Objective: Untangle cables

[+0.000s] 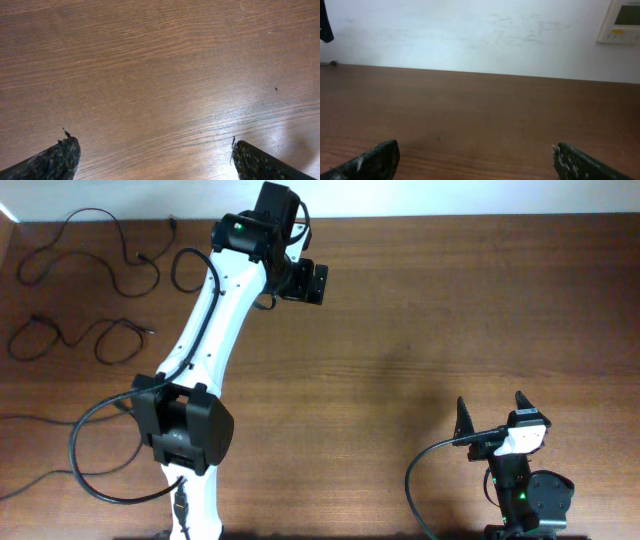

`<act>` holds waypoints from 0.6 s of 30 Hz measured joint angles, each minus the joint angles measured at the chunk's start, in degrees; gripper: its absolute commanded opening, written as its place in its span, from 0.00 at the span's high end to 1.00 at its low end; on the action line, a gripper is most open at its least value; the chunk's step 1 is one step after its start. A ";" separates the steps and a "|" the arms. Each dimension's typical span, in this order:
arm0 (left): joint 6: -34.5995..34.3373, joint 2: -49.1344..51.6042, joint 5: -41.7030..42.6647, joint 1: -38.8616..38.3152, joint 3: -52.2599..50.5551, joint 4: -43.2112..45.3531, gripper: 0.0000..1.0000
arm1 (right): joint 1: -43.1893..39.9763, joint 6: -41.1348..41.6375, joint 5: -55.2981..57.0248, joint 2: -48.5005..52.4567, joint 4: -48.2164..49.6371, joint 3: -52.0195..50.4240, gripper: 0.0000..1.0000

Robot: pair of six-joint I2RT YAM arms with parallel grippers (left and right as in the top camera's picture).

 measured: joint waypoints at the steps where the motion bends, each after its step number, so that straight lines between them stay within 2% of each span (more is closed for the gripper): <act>1: 0.00 0.00 0.00 0.00 0.00 0.00 0.01 | 0.00 0.04 0.00 0.00 0.00 0.00 0.02; 18: 0.02 0.00 0.00 -0.02 0.00 0.00 0.01 | 0.00 0.04 0.90 0.00 -0.11 0.00 0.02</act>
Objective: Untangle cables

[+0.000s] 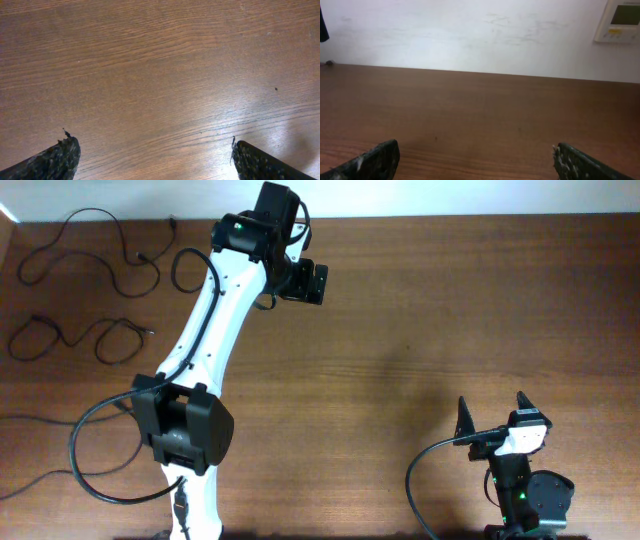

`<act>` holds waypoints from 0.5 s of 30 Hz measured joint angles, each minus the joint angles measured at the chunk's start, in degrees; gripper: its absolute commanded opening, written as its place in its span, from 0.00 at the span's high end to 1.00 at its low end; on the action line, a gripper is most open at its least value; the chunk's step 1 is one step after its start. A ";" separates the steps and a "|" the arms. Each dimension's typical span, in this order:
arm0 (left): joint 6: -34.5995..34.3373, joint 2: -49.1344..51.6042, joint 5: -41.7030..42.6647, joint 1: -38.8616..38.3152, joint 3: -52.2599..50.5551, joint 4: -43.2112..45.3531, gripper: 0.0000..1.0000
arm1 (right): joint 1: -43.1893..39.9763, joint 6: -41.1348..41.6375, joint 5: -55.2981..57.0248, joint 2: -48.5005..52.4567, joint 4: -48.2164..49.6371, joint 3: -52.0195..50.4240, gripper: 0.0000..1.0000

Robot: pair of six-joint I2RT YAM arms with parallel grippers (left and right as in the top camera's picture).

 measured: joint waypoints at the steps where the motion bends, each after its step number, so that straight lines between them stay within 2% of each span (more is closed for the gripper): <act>1: 0.00 0.00 0.00 0.02 0.00 0.00 0.01 | 0.00 0.00 0.04 0.00 -0.02 0.00 0.01; 15: -0.02 0.00 0.00 0.02 0.02 0.00 0.01 | 0.00 1.03 1.68 0.00 -0.31 0.00 0.02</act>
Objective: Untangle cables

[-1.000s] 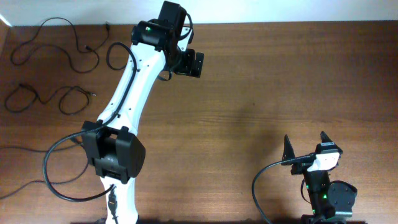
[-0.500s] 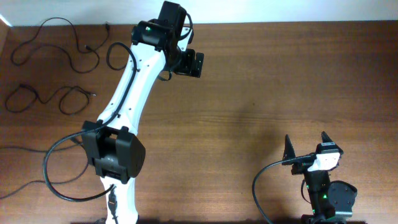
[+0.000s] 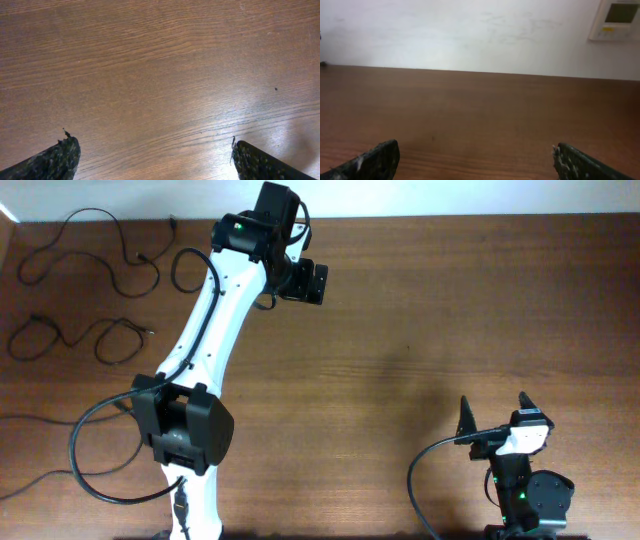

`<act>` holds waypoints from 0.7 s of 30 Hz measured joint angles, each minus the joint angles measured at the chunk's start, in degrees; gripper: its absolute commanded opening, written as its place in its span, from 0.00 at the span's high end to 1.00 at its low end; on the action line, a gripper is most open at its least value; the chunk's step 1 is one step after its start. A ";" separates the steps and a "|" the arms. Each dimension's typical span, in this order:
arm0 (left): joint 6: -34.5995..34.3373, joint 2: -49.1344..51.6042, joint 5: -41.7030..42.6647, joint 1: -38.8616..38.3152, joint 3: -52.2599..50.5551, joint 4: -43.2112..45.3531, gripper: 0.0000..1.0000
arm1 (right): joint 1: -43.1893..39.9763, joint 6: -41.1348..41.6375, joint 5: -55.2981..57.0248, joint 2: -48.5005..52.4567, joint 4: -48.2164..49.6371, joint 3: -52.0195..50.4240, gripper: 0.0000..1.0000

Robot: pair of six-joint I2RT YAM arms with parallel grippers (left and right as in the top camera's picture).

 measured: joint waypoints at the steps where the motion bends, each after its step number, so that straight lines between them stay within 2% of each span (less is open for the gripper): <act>1: 0.00 0.00 0.00 -0.02 -0.02 0.00 0.01 | 0.00 0.44 0.52 0.00 -0.04 0.00 0.02; 21: 0.00 0.00 0.00 0.00 -0.02 0.00 0.01 | 0.00 -0.37 1.38 0.00 -0.09 0.00 0.02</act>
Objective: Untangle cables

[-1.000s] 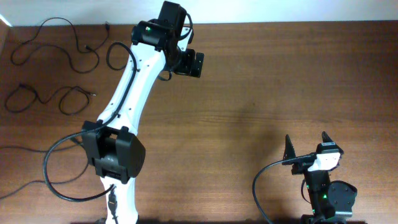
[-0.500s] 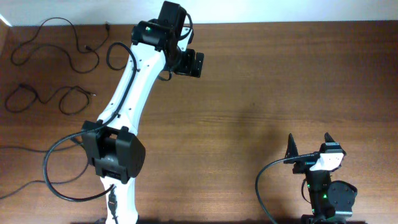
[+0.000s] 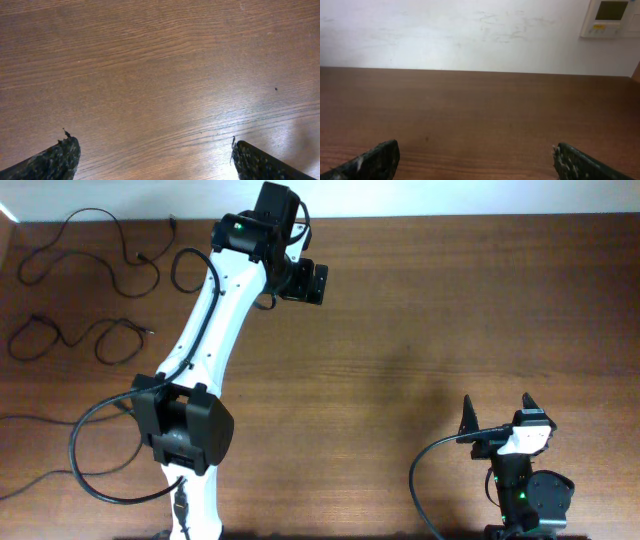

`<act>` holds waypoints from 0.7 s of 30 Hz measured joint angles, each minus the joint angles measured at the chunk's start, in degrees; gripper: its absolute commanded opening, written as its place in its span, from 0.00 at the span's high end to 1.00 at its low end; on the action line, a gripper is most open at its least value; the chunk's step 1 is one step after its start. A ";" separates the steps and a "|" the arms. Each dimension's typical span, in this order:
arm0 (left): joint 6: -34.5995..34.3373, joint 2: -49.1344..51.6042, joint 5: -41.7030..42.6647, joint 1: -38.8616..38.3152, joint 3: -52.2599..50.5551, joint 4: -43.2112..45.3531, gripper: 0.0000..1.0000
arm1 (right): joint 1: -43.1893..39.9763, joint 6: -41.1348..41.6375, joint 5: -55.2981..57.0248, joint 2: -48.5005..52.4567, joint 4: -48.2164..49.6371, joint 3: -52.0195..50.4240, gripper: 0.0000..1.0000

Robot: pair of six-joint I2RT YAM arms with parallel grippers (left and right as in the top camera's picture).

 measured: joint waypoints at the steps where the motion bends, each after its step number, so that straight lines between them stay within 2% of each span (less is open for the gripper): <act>1: 0.00 0.00 0.00 0.00 0.02 0.00 0.01 | 0.00 0.02 0.00 0.00 0.00 0.00 0.02; 21: 0.00 0.00 0.00 -0.02 0.02 0.00 0.01 | 0.00 -0.42 0.00 0.00 0.02 0.00 0.01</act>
